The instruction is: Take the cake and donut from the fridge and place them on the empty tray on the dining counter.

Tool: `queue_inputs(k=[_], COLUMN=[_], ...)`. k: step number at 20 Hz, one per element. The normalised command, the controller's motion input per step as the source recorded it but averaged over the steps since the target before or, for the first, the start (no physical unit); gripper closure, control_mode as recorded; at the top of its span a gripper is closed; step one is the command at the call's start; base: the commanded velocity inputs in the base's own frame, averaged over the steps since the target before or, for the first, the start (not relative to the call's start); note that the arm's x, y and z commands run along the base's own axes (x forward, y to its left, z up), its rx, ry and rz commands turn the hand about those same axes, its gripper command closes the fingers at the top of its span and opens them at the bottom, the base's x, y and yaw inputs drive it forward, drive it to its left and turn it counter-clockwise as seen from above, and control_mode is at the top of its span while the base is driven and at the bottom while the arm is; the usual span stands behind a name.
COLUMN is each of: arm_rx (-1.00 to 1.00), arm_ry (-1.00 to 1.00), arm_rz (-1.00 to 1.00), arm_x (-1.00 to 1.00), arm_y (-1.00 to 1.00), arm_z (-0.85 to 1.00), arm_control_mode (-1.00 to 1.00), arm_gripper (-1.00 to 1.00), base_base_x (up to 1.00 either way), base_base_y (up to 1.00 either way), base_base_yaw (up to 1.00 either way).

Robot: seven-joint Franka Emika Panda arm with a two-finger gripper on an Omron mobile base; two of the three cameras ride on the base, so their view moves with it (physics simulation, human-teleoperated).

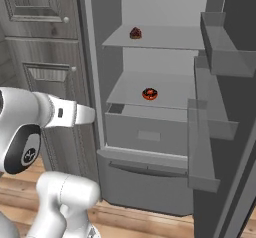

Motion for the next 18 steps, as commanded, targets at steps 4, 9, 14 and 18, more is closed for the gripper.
queue_inputs(k=[4, 9, 14, 18], arm_rx=[0.00, 0.00, 0.00, 0.00], arm_ry=[0.00, 0.00, 0.00, 0.00], arm_rz=[0.00, 0.00, 0.00, 0.00], arm_x=[0.00, 0.00, 0.00, 0.00], arm_y=[0.00, 0.00, 0.00, 0.00], arm_z=[0.00, 0.00, 0.00, 0.00], arm_control_mode=[1.00, 1.00, 1.00, 1.00], arm_gripper=[-1.00, -1.00, -1.00, -1.00], base_base_x=[0.42, 0.53, 0.58, 0.59], base_base_y=[-0.16, -0.26, -0.33, -0.36], base_base_yaw=[0.00, 0.00, 0.00, 0.00])
